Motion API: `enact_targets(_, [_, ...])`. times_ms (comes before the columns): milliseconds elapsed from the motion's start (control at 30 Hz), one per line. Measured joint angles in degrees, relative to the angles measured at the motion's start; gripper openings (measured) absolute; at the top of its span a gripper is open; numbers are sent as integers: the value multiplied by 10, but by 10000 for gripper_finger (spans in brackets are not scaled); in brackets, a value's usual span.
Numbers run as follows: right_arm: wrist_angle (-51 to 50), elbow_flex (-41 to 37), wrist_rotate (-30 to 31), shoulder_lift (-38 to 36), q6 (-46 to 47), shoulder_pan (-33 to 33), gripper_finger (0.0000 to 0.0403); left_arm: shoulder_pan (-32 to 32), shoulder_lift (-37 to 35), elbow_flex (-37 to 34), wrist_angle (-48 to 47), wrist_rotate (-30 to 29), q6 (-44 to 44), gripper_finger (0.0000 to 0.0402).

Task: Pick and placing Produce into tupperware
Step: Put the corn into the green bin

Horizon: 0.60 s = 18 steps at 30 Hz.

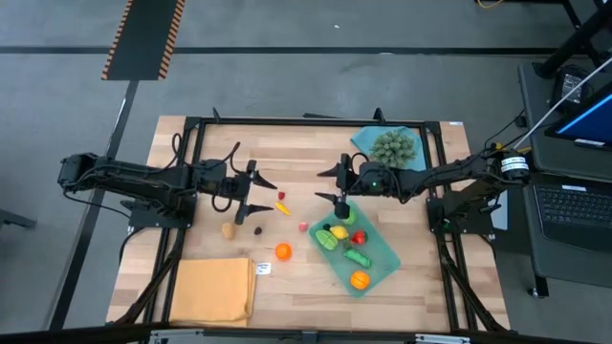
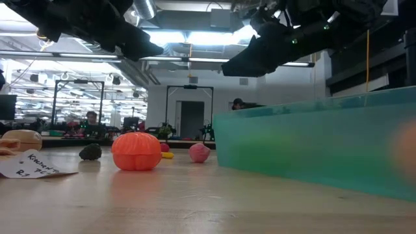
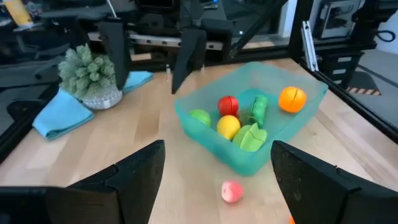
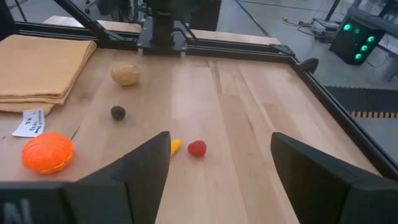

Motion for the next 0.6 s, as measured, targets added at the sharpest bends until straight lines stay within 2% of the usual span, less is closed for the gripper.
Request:
enact_targets(200, [8,0,0,0,7,-19,278,1,30,65,-103,-31,2,286])
enact_targets(500, [19,1,0,0,20,-36,278,3,191,187,-282,-32,67,286])
enact_targets(600, [16,1,-44,0,22,-41,278,3,243,225,-331,-32,83,286])
